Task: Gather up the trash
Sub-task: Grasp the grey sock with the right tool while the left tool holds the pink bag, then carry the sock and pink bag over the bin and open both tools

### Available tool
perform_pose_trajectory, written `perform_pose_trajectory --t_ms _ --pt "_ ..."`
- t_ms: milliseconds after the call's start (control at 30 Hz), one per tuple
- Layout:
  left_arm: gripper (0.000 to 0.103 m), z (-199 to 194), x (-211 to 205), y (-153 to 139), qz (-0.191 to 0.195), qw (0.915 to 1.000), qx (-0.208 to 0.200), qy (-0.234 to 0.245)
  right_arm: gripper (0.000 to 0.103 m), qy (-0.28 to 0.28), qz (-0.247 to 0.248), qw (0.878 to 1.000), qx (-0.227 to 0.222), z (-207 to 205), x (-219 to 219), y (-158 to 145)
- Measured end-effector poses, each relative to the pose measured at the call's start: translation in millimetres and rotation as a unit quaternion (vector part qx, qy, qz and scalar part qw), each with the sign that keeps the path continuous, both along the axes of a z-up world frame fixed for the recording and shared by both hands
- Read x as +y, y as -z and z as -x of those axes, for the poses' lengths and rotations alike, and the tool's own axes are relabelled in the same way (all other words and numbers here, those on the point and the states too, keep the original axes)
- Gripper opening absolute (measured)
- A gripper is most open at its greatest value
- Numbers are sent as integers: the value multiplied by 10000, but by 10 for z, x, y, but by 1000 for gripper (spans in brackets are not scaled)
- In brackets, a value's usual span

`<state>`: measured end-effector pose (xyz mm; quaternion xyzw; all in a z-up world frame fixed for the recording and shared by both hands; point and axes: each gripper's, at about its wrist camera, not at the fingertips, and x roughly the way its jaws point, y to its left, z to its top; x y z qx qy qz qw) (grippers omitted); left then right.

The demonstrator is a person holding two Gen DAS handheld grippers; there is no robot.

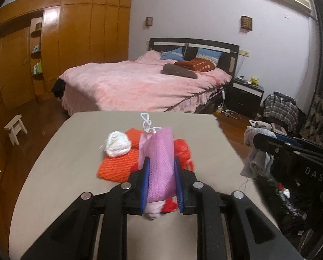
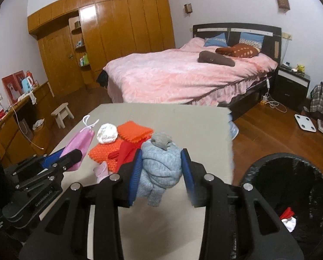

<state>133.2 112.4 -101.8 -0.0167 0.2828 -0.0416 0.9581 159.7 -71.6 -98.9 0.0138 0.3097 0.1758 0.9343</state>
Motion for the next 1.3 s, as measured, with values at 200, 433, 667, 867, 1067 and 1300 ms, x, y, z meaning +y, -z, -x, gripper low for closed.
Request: perform_pose_trajectory --t_ms 200,433,667,867,1067,1300 --pt "21 64 -273 -127 33 9996 -107 274 35 179 -51 9997 -162 149 -271 -164" --pt "21 121 -633 -256 52 9980 -225 580 35 482 -27 9984 -292 297 -576 -290" --pt "21 182 -1008 -351 94 9956 -285 890 35 838 -5 9958 -374 454 -929 -354" --pt "21 224 -1273 -423 91 9928 -363 1135 35 1127 17 9929 -380 568 -1218 -357" --pt "21 240 -1541 -472 112 9902 -441 1318 35 1471 64 9882 -422 662 -1506 -373" --pt "21 227 -1911 -492 117 9849 -504 1654 35 1846 82 9817 -453 774 -1867 -352"
